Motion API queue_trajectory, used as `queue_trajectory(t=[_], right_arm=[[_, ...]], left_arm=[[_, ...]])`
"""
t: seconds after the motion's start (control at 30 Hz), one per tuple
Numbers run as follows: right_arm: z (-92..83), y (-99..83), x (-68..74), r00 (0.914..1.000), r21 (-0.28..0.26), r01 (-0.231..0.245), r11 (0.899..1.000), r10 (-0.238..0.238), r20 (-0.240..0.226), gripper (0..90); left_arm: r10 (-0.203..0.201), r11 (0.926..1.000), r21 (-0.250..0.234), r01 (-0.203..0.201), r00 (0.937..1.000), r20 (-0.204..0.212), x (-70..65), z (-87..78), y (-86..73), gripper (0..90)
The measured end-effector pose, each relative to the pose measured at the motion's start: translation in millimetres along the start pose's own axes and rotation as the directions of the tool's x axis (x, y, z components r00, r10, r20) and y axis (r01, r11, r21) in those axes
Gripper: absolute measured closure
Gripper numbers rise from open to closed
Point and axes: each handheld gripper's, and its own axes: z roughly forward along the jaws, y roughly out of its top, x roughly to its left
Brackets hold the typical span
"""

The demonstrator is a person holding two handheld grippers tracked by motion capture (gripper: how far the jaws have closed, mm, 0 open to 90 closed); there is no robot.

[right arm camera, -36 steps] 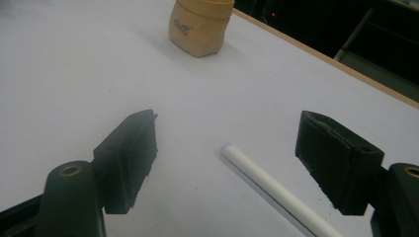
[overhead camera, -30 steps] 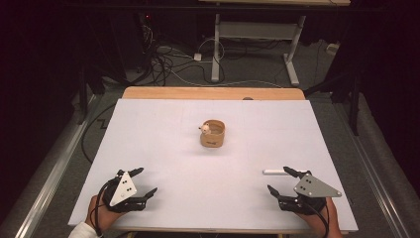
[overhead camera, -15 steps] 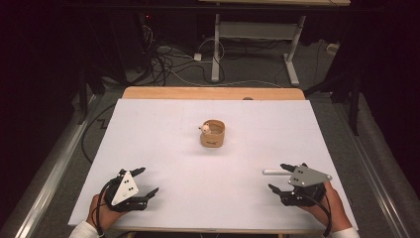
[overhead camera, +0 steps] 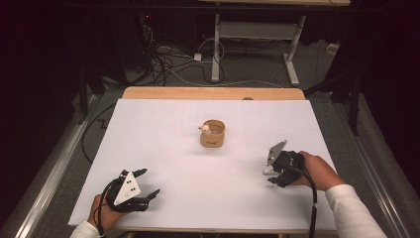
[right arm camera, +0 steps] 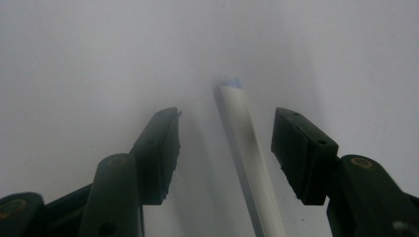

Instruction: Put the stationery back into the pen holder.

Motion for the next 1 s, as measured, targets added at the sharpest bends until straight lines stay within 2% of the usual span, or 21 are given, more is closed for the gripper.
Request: queue_trajectory(t=[0.07, 0.13, 0.23, 0.3, 0.4, 0.43, 0.5, 0.57, 0.73, 0.77, 0.87, 0.9, 0.97, 1.0], right_arm=[[8.8, 7.9, -6.1, 0.9993, 0.081, 0.026, 0.996, -0.023, -0.030, 47.4], [14.3, 11.9, -10.0, 0.9980, 0.115, 0.039, 0.993, -0.033, -0.054, 51.8], [18.5, 15.1, -14.4, 0.9948, 0.135, 0.066, 0.989, -0.055, -0.086, 55.1], [18.7, 16.7, -17.6, 0.9931, 0.145, 0.067, 0.987, -0.052, -0.105, 61.5], [21.0, 20.0, -21.7, 0.9894, 0.177, 0.069, 0.982, -0.045, -0.138, 65.6], [21.9, 21.7, -22.9, 0.9858, 0.183, 0.085, 0.980, -0.056, -0.158, 67.9], [22.5, 23.1, -22.5, 0.9838, 0.186, 0.102, 0.977, -0.071, -0.165, 69.8], [22.4, 24.2, -22.1, 0.9832, 0.194, 0.098, 0.976, -0.065, -0.171, 72.5], [22.2, 27.0, -19.3, 0.9784, 0.197, 0.151, 0.969, -0.117, -0.170, 77.8], [22.3, 26.6, -17.9, 0.9798, 0.192, 0.140, 0.971, -0.108, -0.168, 78.1], [21.3, 25.8, -16.0, 0.9796, 0.187, 0.152, 0.970, -0.123, -0.159, 78.5], [20.4, 25.6, -15.8, 0.9774, 0.181, 0.166, 0.969, -0.138, -0.161, 78.5], [18.5, 24.8, -13.7, 0.9751, 0.150, 0.164, 0.975, -0.138, -0.174, 78.6], [17.1, 25.4, -13.3, 0.9737, 0.143, 0.177, 0.974, -0.152, -0.170, 78.6]], left_arm=[[-0.014, 0.9999, 0.003, 0.014, 0.9999, 0.000, 0.3, 1.4, 0.3, 22.3], [-0.007, 1.0000, 0.007, 0.007, 1.0000, 0.000, -2.0, 1.5, 1.2, 22.3], [0.006, 0.9999, 0.013, -0.006, 1.0000, -0.001, -3.8, 1.9, 2.0, 22.3], [0.000, 0.9999, 0.013, 0.000, 1.0000, -0.001, -3.0, 2.8, 2.1, 22.3], [0.002, 0.9999, 0.014, -0.002, 1.0000, 0.001, -2.6, 3.4, 2.1, 22.3], [0.004, 0.9999, 0.015, -0.004, 1.0000, 0.000, -2.7, 3.4, 2.2, 22.3], [0.004, 0.9999, 0.016, -0.004, 1.0000, -0.003, -2.5, 2.7, 2.3, 22.3], [0.006, 0.9999, 0.012, -0.006, 1.0000, -0.003, -3.1, 1.1, 2.3, 22.3], [0.008, 0.9999, 0.015, -0.008, 1.0000, 0.001, -3.3, 1.3, 1.8, 22.3], [0.009, 0.9998, 0.016, -0.009, 1.0000, 0.003, -3.5, 1.6, 1.7, 22.3], [0.009, 0.9998, 0.016, -0.009, 0.9999, 0.007, -3.7, 2.2, 1.7, 22.3], [0.010, 0.9998, 0.016, -0.010, 0.9999, 0.008, -3.9, 2.3, 1.7, 22.3], [0.011, 0.9998, 0.015, -0.011, 0.9999, 0.008, -4.2, 2.2, 1.8, 22.3], [0.009, 0.9999, 0.014, -0.010, 0.9999, 0.007, -4.1, 1.9, 2.0, 22.3]])
